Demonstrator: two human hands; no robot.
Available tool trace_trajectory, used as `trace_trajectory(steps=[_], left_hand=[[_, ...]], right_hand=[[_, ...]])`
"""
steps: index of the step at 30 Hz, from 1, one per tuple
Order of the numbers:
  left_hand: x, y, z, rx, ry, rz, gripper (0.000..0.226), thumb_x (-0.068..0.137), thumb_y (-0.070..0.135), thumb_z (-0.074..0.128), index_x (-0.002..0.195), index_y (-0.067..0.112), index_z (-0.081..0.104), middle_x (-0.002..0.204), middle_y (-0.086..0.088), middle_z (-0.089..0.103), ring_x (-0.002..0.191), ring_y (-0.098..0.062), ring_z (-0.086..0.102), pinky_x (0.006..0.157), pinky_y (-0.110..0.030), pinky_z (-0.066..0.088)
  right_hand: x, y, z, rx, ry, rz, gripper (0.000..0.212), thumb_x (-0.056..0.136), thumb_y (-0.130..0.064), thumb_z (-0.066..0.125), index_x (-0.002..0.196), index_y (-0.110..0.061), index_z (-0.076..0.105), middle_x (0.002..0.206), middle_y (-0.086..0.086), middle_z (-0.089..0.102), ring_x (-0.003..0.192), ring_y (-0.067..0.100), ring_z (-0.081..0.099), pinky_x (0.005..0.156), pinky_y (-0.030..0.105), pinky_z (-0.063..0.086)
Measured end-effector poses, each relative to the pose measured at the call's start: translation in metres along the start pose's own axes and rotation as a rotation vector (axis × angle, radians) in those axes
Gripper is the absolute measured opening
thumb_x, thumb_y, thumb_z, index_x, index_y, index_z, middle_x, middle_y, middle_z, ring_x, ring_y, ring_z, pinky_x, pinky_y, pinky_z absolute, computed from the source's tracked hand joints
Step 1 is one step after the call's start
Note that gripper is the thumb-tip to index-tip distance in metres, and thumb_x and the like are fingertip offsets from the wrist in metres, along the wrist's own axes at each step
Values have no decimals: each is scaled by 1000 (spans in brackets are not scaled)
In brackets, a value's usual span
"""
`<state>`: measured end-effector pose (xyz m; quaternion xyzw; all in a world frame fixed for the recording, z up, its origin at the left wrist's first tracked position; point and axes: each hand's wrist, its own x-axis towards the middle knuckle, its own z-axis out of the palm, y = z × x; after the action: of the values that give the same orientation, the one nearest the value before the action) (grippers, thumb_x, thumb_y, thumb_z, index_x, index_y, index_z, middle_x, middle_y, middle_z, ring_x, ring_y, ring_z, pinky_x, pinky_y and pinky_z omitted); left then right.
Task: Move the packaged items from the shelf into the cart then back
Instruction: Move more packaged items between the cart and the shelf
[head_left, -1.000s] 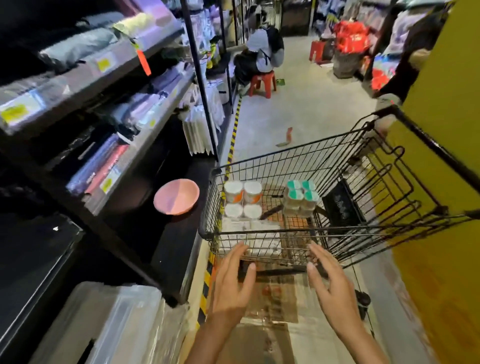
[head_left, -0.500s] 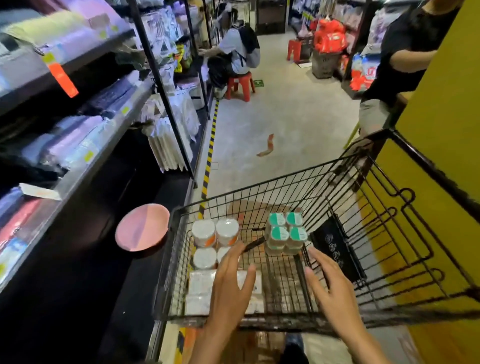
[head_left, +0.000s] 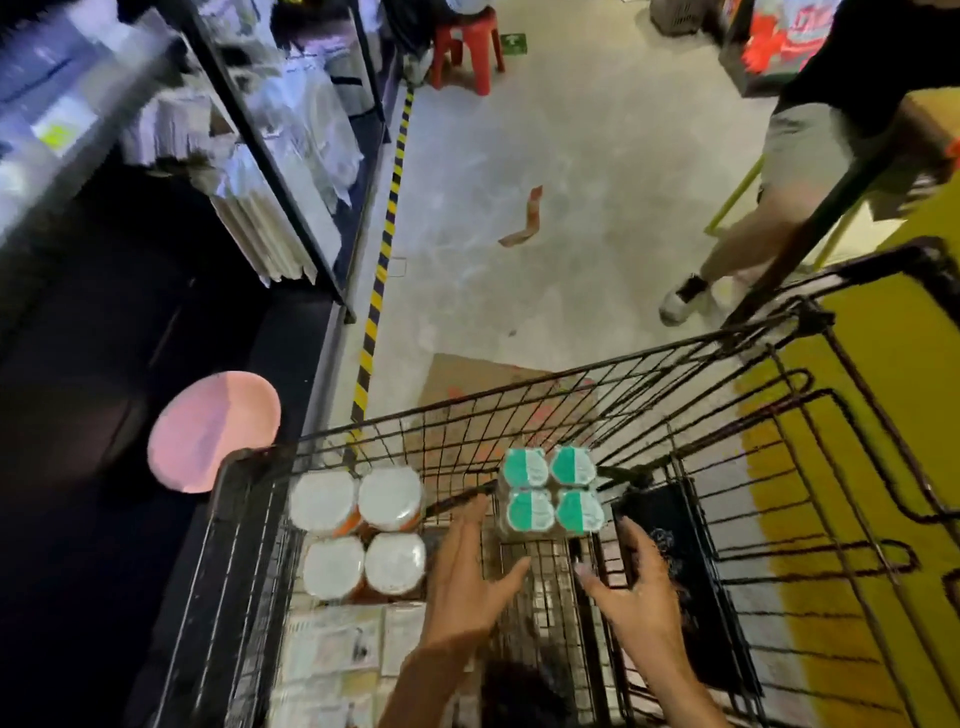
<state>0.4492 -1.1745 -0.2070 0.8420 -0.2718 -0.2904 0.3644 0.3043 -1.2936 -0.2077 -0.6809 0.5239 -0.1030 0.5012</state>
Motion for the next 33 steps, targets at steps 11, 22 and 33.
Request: trace_trajectory(steps=[11, 22, 33], left_hand=[[78, -85, 88, -19, -42, -60, 97, 58, 32, 90, 138, 18, 38, 131, 17, 40, 121, 10, 32, 98, 1, 20], [108, -95, 131, -221, 126, -142, 77, 53, 33, 92, 117, 35, 49, 104, 24, 56, 95, 13, 55, 72, -3, 43], [82, -86, 106, -236, 94, -194, 84, 42, 41, 92, 108, 40, 41, 102, 23, 61, 91, 15, 58, 72, -12, 49]], right_hand=[[84, 92, 80, 216, 43, 256, 102, 66, -20, 86, 148, -18, 27, 149, 3, 36, 138, 25, 31, 103, 32, 32], [124, 112, 102, 359, 177, 137, 86, 60, 13, 81, 132, -19, 48, 112, -5, 64, 92, -9, 62, 69, 6, 49], [102, 90, 91, 423, 150, 136, 80, 57, 15, 83, 120, -10, 40, 105, -11, 56, 83, -16, 60, 62, 8, 49]])
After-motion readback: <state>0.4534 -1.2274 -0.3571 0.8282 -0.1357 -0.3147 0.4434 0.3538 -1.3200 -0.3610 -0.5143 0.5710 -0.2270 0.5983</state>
